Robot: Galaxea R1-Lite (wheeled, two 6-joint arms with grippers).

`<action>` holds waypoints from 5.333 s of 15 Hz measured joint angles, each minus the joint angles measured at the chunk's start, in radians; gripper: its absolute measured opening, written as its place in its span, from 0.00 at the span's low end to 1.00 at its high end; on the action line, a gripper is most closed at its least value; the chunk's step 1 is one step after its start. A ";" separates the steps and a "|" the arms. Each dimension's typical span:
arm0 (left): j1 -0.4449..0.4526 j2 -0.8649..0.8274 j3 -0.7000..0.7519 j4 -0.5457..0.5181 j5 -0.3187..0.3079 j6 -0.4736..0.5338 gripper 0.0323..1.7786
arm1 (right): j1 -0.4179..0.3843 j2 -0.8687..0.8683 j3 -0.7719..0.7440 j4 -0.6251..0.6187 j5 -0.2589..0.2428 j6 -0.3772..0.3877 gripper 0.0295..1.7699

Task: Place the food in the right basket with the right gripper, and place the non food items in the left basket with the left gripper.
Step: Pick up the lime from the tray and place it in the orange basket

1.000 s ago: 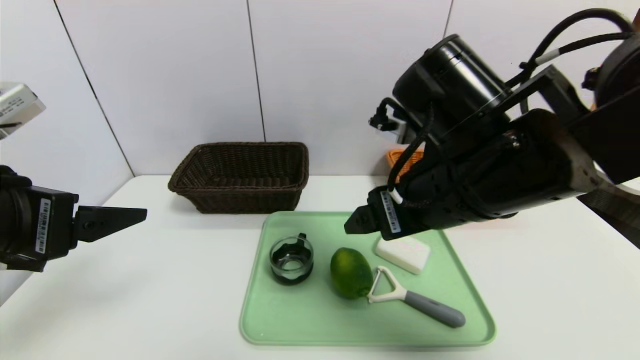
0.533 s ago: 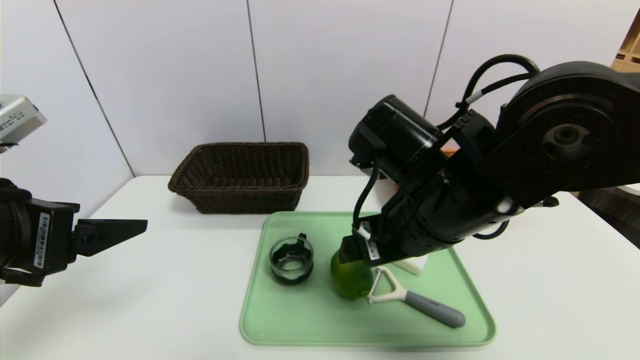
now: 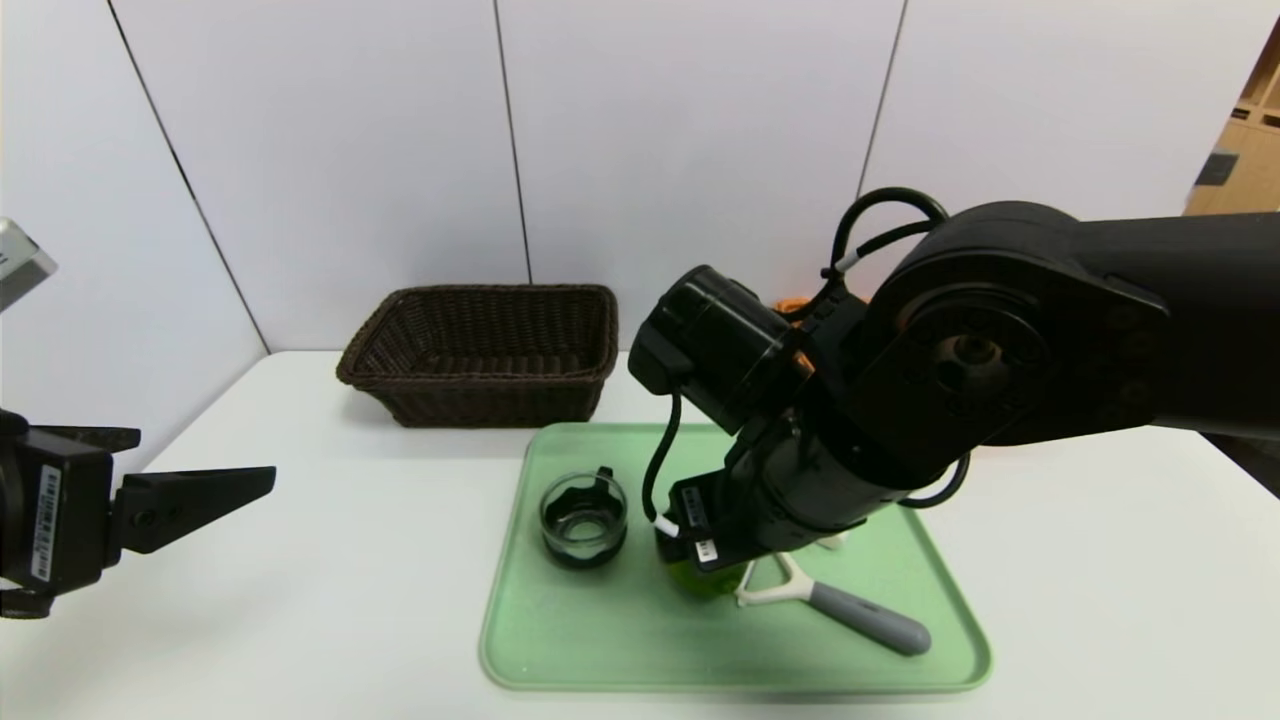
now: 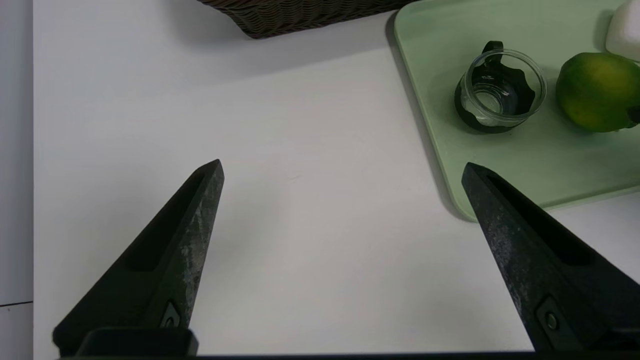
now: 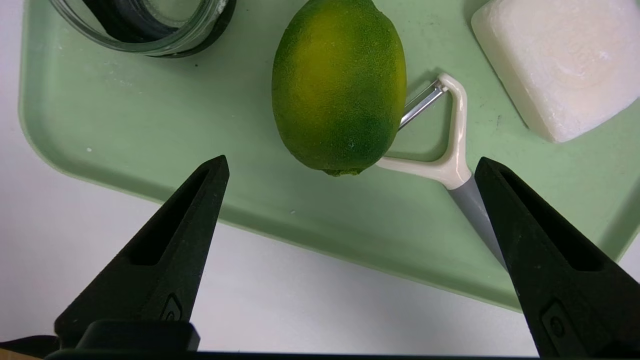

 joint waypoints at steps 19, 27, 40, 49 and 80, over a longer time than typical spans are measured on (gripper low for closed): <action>-0.037 0.001 0.009 -0.005 -0.003 0.001 0.95 | -0.044 0.183 -0.088 -0.007 -0.011 0.008 0.96; -0.039 0.005 0.008 -0.007 -0.003 0.001 0.95 | -0.056 0.218 -0.091 -0.020 -0.011 0.008 0.87; -0.039 0.011 0.010 -0.007 -0.002 0.000 0.95 | -0.060 0.206 -0.078 -0.051 -0.007 0.003 0.59; -0.039 -0.008 0.029 -0.003 -0.002 0.003 0.95 | -0.093 0.007 -0.140 -0.064 -0.017 -0.010 0.59; -0.060 0.030 0.044 -0.032 -0.006 0.005 0.95 | -0.786 0.190 -0.232 -0.307 0.056 0.014 0.58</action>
